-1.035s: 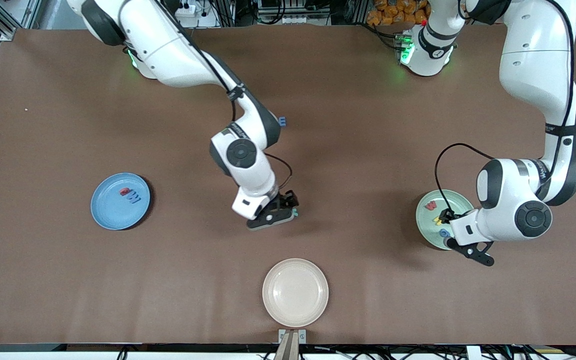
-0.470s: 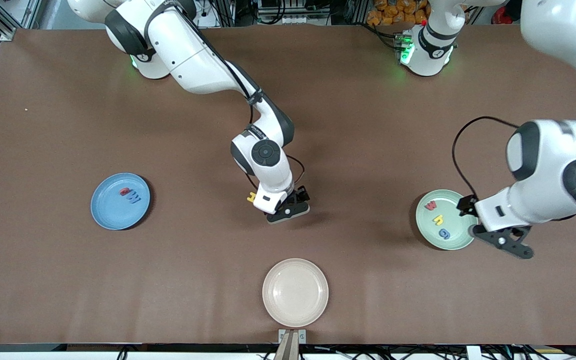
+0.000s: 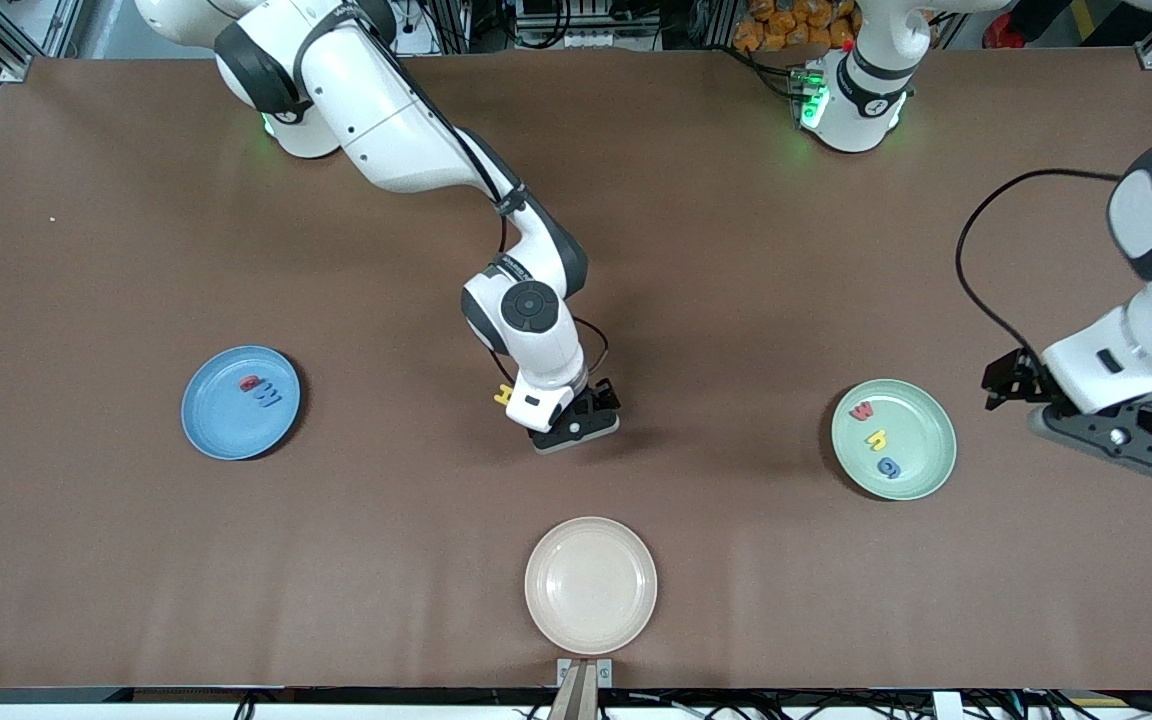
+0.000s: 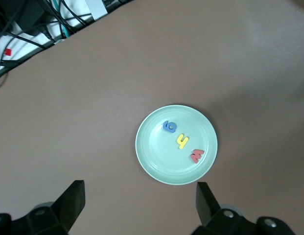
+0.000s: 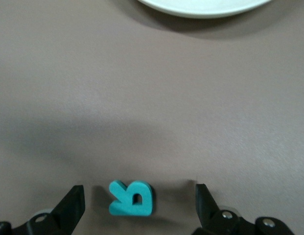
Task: Sort uppercase to blue plate, lowercase to green plate
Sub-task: 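Release the g on the green plate while the right gripper lowers to the R, then grasp the teal R with the right gripper while the left gripper withdraws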
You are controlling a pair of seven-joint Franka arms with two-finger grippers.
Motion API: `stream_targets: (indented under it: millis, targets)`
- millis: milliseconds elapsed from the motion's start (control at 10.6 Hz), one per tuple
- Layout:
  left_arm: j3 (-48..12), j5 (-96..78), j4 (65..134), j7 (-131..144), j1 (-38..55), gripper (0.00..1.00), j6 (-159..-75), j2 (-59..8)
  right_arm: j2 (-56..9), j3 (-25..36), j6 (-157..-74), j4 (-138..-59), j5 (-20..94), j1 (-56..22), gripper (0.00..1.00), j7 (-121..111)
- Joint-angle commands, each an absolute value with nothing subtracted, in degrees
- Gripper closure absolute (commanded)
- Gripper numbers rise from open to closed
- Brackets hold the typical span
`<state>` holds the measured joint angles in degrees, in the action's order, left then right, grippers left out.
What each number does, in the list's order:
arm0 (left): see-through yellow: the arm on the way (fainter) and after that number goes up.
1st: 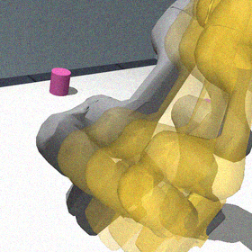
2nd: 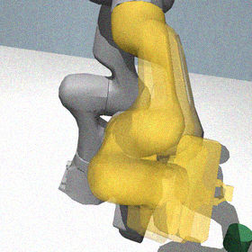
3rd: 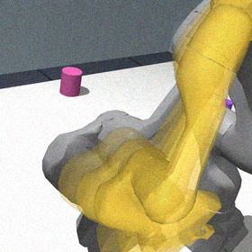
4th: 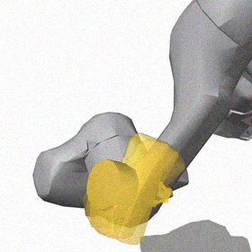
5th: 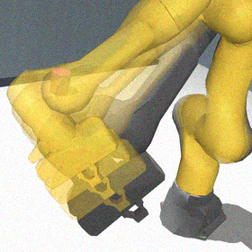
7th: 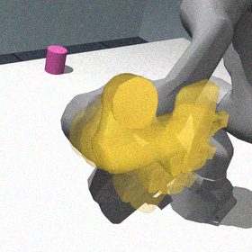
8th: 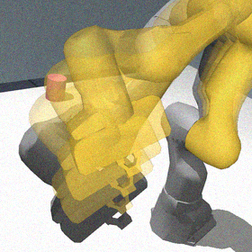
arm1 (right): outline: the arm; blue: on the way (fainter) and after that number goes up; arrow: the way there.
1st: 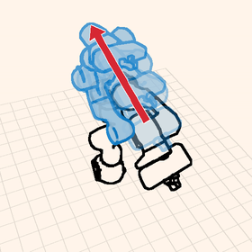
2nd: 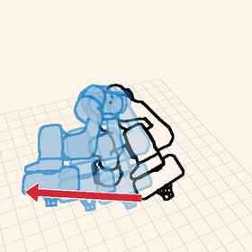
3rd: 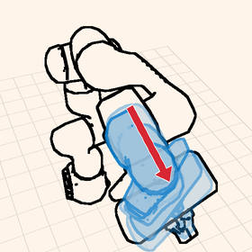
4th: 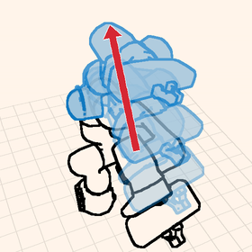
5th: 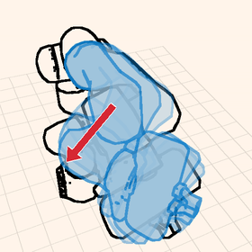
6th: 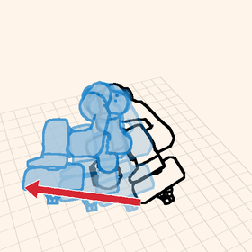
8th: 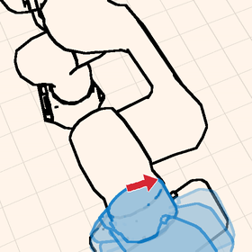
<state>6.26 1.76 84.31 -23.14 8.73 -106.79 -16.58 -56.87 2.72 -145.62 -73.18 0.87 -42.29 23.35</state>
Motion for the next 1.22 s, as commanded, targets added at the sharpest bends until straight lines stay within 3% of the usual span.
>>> stream_targets:
  millis: [0,1129]
  targets:
    - [6.3,2.8,86.0,-23.6,8.6,0.00,-104.0,-12.6,-58.9,3.6,-146.6,-70.8,0.6,-43.0,0.00,24.5]
    - [7.3,-0.7,86.2,-26.0,8.7,0.00,-102.7,-11.4,-57.0,3.8,-145.9,-72.8,0.2,-44.1,0.00,23.8]
